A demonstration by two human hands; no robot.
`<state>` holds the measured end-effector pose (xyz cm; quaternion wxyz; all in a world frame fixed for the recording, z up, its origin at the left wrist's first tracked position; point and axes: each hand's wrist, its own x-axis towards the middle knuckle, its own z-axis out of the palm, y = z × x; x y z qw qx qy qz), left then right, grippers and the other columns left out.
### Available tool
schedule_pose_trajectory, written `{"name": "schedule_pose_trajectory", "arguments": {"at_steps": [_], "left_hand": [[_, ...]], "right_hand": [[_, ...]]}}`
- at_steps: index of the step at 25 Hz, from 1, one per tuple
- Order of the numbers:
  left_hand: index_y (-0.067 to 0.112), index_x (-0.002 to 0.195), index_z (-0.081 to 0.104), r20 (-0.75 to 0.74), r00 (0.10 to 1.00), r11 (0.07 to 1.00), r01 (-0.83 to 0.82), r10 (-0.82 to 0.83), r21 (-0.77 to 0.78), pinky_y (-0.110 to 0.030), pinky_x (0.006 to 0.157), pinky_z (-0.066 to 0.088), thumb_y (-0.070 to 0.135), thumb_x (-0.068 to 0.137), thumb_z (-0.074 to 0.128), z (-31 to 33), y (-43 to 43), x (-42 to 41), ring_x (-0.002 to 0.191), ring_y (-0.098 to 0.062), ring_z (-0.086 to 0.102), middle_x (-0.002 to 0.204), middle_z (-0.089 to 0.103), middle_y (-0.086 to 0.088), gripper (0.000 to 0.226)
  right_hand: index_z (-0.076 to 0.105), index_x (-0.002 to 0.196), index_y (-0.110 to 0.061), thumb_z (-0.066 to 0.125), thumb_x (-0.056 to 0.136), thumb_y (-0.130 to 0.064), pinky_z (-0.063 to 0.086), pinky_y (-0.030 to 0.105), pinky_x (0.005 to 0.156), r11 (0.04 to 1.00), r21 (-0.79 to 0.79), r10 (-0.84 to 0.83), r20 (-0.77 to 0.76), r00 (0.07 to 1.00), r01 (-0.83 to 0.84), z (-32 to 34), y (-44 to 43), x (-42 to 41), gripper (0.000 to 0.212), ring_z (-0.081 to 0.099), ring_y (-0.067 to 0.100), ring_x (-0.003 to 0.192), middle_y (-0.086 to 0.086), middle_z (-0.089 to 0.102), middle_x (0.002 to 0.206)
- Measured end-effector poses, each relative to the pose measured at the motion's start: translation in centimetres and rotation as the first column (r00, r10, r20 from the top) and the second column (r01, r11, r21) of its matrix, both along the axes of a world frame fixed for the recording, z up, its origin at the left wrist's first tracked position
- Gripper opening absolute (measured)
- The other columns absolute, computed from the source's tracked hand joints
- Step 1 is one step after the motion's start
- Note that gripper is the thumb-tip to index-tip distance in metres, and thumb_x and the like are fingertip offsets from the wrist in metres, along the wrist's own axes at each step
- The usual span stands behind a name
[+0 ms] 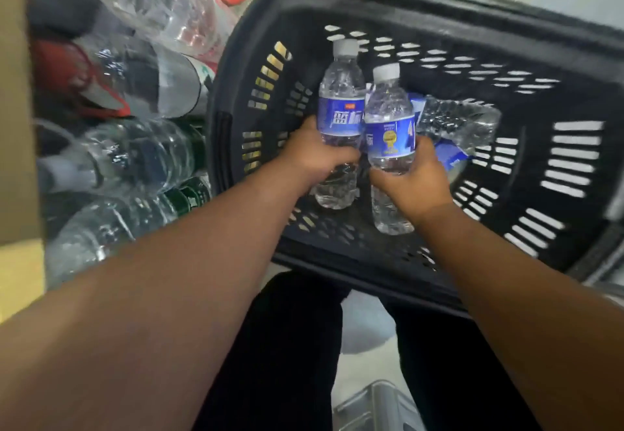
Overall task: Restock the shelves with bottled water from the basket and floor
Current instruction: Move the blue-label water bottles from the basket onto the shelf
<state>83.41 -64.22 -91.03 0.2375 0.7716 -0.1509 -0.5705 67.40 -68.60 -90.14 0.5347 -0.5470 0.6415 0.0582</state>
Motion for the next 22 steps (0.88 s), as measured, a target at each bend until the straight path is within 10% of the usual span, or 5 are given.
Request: {"name": "schedule_pose_trajectory", "arguments": {"at_steps": [7,13,16,19,22], "left_hand": [[0.021,0.098,0.066,-0.178,0.982,0.996,0.044,-0.057,-0.079,-0.022,0.083,0.053,-0.003,0.076,0.077,19.0,1.0,-1.3,0.082,-0.007,0.067,0.091,0.071,0.004,0.034],[0.025,0.106,0.065,-0.165,0.981,0.988,0.079,-0.101,-0.133,-0.013,0.071,0.047,0.012,0.079,0.078,39.2,4.4,-2.8,0.073,0.007,0.066,0.089,0.071,0.013,0.032],[0.027,0.105,0.062,-0.149,0.989,0.979,-0.011,-0.02,-0.204,-0.006,0.066,0.046,0.013,0.081,0.078,46.3,7.4,-3.9,0.069,0.014,0.063,0.085,0.069,0.018,0.033],[0.023,0.113,0.063,-0.133,0.988,0.968,-0.106,0.077,-0.227,-0.03,0.092,0.054,0.023,0.075,0.082,51.6,10.5,-5.4,0.091,-0.004,0.07,0.099,0.074,0.007,0.042],[0.033,0.102,0.061,-0.062,0.974,0.942,-0.226,0.217,-0.25,-0.003,0.074,0.048,0.026,0.08,0.079,56.0,13.4,-7.3,0.076,0.017,0.063,0.089,0.07,0.018,0.029]], "right_hand": [[0.038,0.116,-0.029,0.075,0.07,-0.039,0.059,0.044,0.078,0.982,0.111,-0.166,0.107,0.98,0.155,17.8,1.0,-2.1,0.059,0.07,0.02,0.083,-0.001,0.067,0.097],[0.046,0.108,-0.023,0.057,0.096,-0.035,0.049,0.015,0.065,0.972,0.083,-0.232,0.221,0.947,0.219,37.7,3.3,-3.5,0.021,0.059,0.008,0.077,-0.008,0.057,0.091],[0.049,0.101,-0.037,0.056,0.085,-0.059,0.055,0.043,0.081,0.986,0.09,-0.16,0.289,0.944,0.139,45.1,4.0,-4.0,0.028,0.065,0.018,0.09,-0.009,0.062,0.095],[0.051,0.115,-0.031,0.059,0.089,-0.054,0.054,0.034,0.074,0.997,0.074,-0.016,0.378,0.926,-0.013,50.7,4.7,-4.6,0.036,0.066,0.01,0.095,-0.009,0.065,0.105],[0.048,0.109,-0.04,0.062,0.089,-0.049,0.054,0.04,0.086,0.985,0.057,0.122,0.423,0.898,-0.161,54.3,5.1,-5.0,0.026,0.066,0.015,0.102,-0.003,0.063,0.117]]}}
